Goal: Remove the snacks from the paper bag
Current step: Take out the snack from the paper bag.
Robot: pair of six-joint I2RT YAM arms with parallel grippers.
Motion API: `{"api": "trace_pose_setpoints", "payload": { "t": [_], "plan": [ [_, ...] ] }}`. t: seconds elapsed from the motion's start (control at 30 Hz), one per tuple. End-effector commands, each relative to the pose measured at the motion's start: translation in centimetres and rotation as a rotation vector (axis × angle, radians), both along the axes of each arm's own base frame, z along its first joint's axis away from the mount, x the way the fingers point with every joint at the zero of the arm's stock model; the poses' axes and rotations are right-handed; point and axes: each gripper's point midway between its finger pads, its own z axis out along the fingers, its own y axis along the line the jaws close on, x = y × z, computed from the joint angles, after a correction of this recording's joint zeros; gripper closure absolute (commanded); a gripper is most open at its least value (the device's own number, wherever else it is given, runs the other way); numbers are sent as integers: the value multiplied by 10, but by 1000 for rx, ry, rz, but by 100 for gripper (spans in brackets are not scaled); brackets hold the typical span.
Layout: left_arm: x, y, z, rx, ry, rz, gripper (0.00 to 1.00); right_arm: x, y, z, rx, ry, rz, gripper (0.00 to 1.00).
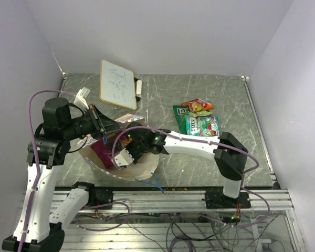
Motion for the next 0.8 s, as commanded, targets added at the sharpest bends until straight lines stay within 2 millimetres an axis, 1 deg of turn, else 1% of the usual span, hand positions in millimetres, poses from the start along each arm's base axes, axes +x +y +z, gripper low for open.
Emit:
{"api": "trace_pose_setpoints", "payload": {
  "t": [0.0, 0.07, 0.1, 0.2, 0.33, 0.4, 0.43, 0.47, 0.57, 0.67, 0.73, 0.77],
  "plan": [
    [-3, 1, 8, -3, -39, 14, 93, 3, -1, 54, 103, -31, -37, 100],
    [-3, 2, 9, -4, -44, 17, 93, 1, -5, 69, 129, -29, -61, 100],
    [-3, 2, 9, -4, -49, 22, 93, 1, -8, 82, 154, -25, -82, 100],
    [-1, 3, 12, -4, -65, 34, 93, -4, -18, 110, 213, 0, -133, 100],
    [3, 3, 13, -15, -76, 42, 93, -13, -38, 147, 305, 45, -214, 100],
    [4, 2, 11, -21, -68, 46, 93, -18, -50, 168, 357, 53, -241, 100],
    [5, 3, 10, -22, -66, 51, 93, -21, -58, 184, 400, 57, -258, 100],
    [7, 3, 9, -21, -64, 57, 93, -22, -63, 196, 433, 60, -276, 100],
    [10, 3, 7, -14, -58, 66, 93, -23, -83, 234, 527, 44, -333, 100],
    [14, 7, 4, 33, -63, 74, 93, -18, -108, 269, 608, 1, -414, 100],
    [15, 9, 0, 67, -59, 75, 93, -16, -123, 285, 654, -25, -462, 100],
    [15, 10, -1, 80, -59, 76, 93, -13, -131, 289, 669, -40, -492, 100]
  ]
}}
